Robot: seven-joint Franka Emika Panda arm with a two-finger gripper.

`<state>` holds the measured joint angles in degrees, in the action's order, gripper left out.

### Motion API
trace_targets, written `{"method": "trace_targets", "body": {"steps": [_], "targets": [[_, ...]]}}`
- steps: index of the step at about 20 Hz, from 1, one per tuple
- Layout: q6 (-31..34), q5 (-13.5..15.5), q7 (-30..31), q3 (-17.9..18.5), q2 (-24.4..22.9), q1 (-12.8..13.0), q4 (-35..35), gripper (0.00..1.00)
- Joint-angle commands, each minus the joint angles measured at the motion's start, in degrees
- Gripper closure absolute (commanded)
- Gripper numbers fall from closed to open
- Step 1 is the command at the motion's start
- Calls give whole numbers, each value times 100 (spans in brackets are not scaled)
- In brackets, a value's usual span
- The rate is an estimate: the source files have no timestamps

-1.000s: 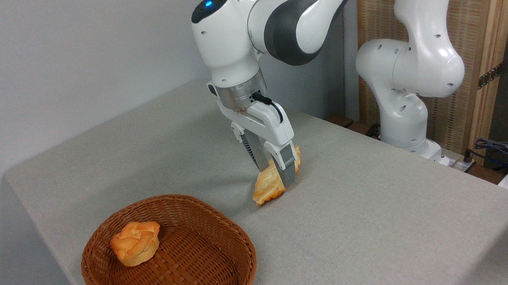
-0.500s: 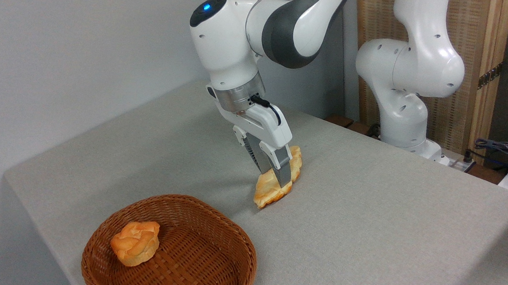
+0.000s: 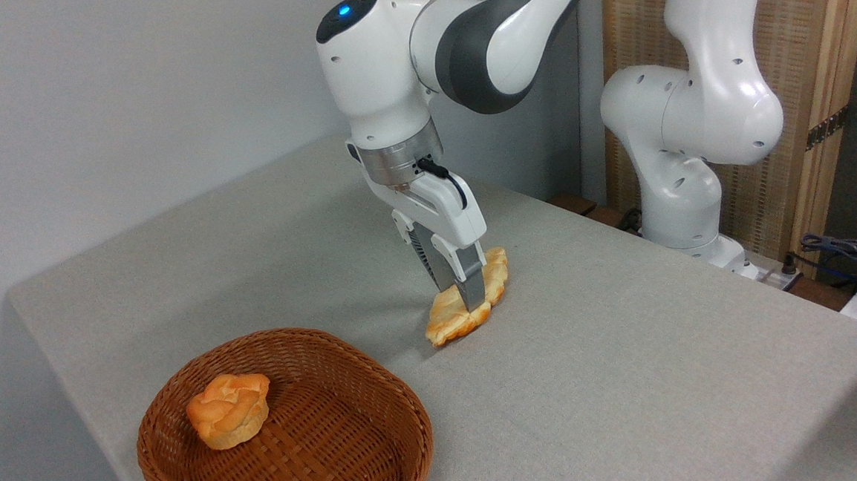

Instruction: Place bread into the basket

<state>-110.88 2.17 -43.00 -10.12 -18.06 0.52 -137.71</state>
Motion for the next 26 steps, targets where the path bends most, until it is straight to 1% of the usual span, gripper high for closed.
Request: {"method": "trace_targets", "body": {"steps": [1, 3, 8, 9, 11, 14, 15, 17, 19, 26], "targets": [[-57, 29, 55, 1, 4, 62, -10, 98], [-57, 29, 55, 1, 4, 71, 7, 100], [-57, 20, 11, 1, 13, 71, 69, 100], [-39, 20, -15, 1, 22, 71, 173, 100], [162, 11, -24, 1, 127, 62, 498, 100], [794, -15, -33, 45, 583, 71, 1516, 100], [892, -76, -33, 62, 654, 62, 1693, 100], [1242, -374, -86, 71, 908, 71, 2272, 100], [1393, -411, -121, 71, 1015, 71, 2450, 100], [1402, -428, -191, 71, 1024, 71, 2459, 100]]}}
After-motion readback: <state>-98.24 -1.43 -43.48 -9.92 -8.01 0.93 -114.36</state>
